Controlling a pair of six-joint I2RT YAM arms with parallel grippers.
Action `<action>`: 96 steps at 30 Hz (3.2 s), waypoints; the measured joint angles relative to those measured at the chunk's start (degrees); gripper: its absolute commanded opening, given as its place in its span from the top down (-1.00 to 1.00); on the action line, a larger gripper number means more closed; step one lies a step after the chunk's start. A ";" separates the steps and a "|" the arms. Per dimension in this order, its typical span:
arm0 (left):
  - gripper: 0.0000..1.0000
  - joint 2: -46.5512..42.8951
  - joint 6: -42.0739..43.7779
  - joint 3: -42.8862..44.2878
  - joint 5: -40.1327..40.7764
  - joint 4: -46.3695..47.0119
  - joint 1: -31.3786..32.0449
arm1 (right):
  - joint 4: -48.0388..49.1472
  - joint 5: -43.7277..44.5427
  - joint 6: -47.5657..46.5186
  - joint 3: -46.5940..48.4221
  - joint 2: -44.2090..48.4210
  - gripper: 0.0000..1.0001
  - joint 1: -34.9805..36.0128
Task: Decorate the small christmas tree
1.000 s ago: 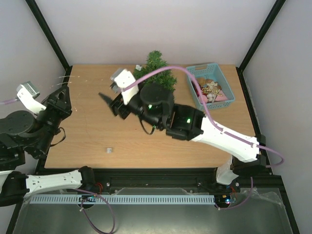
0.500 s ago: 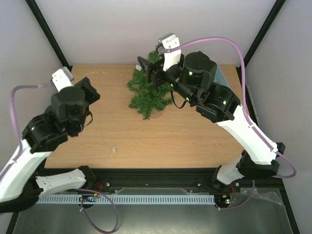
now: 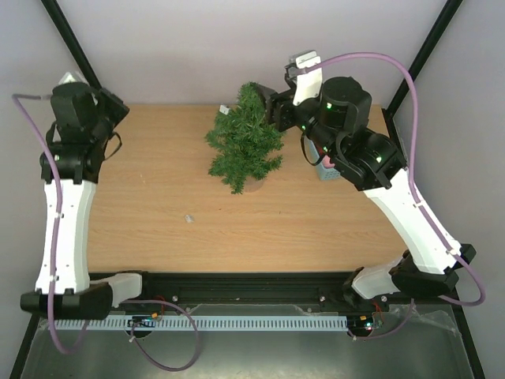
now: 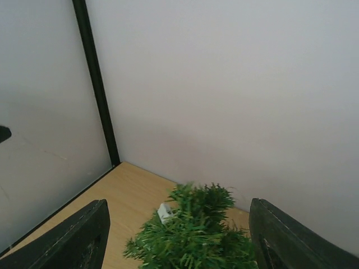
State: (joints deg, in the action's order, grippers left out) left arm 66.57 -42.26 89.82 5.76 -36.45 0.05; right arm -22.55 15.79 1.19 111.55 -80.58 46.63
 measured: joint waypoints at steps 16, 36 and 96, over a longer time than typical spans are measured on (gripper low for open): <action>0.95 33.48 3.98 33.88 -16.37 1.05 -1.64 | -1.01 -10.45 2.80 1.40 -1.95 -0.37 -8.70; 0.95 56.85 -4.90 47.01 -42.47 27.78 4.57 | 7.17 -45.44 23.85 8.33 -15.19 -0.36 -43.41; 0.95 77.13 -26.29 55.74 -48.41 67.43 18.25 | 22.43 -63.21 21.49 15.15 -41.72 -0.21 -38.18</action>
State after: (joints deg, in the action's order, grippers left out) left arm 143.70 -68.55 145.56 -42.65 30.98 18.31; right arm -0.12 -47.42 22.68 126.69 -122.30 8.45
